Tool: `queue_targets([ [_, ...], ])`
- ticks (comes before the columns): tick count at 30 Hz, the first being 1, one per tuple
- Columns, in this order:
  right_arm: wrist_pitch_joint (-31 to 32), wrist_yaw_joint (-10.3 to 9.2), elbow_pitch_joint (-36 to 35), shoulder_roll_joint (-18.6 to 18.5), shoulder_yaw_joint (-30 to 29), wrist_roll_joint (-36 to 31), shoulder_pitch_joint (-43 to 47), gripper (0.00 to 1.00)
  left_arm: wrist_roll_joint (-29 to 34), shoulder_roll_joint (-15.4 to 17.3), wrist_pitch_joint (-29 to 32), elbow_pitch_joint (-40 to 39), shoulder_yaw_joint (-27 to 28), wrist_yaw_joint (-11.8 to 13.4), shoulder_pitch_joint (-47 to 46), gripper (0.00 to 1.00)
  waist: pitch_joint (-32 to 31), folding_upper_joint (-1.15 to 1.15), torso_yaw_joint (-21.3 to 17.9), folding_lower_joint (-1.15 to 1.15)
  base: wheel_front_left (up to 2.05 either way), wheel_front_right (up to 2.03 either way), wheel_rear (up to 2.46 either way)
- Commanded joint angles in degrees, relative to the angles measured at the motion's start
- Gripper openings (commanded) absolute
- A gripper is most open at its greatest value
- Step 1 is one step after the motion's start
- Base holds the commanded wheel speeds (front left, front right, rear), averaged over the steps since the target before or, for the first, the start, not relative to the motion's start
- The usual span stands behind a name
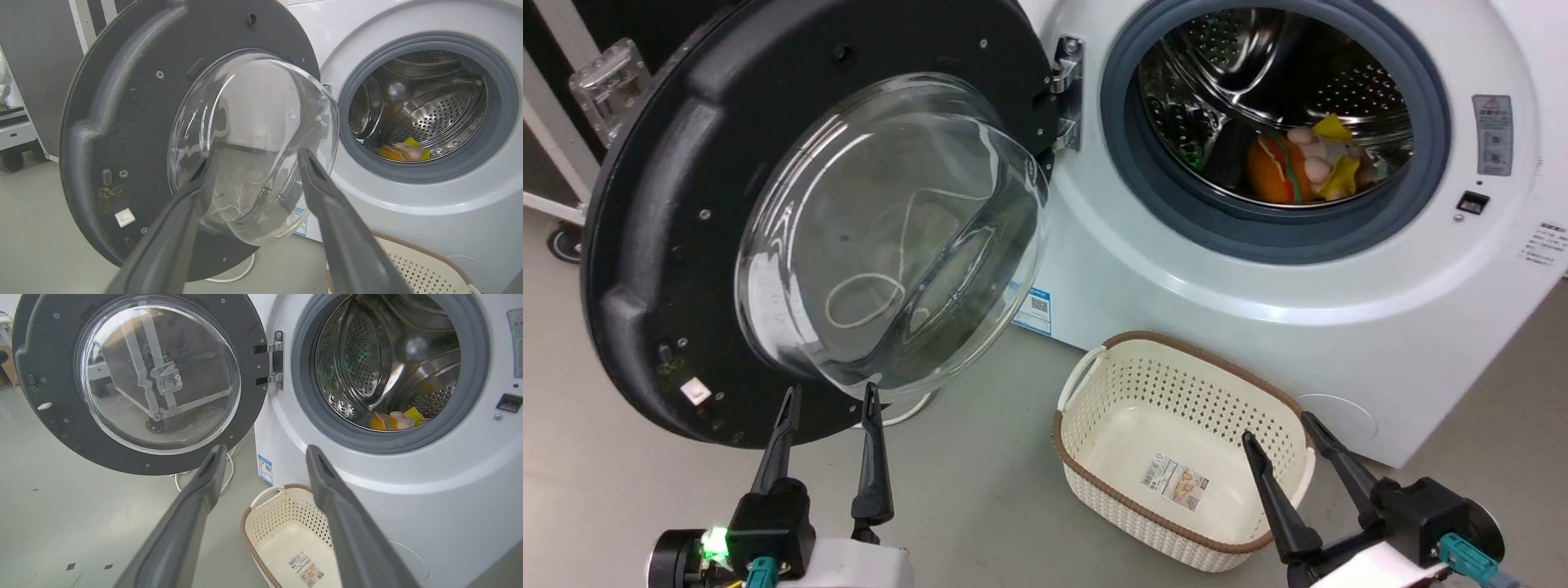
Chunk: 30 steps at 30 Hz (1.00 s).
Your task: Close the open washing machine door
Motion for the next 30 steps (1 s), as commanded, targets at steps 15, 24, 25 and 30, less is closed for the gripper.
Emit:
queue_targets([
  [15,-2.7,0.03,-0.3,-1.5,1.1,2.1,1.1,1.0,-4.0,0.1,-2.8,-2.6,-0.7,-1.2,1.6,0.0,0.9,0.0,5.0,0.0,0.0,0.0,0.0],
  [24,-3.8,0.04,-2.7,-3.3,-0.5,2.6,3.8,1.0,-6.1,2.4,-3.9,-7.9,5.0,-5.2,-3.6,0.0,4.0,0.0,7.4,0.0,0.0,0.0,0.0],
  [25,-3.9,0.04,-3.1,-3.5,-0.8,2.7,4.1,1.0,-6.4,3.5,-4.0,-7.8,5.9,-5.8,-4.6,0.0,4.4,0.0,7.7,0.0,0.0,0.0,0.0],
  [30,-4.5,0.04,-5.0,-5.0,-1.1,2.7,4.9,1.0,-13.1,7.2,-4.2,-7.2,13.9,-7.1,-12.1,0.0,7.2,0.0,7.4,0.0,0.0,0.0,0.0],
])
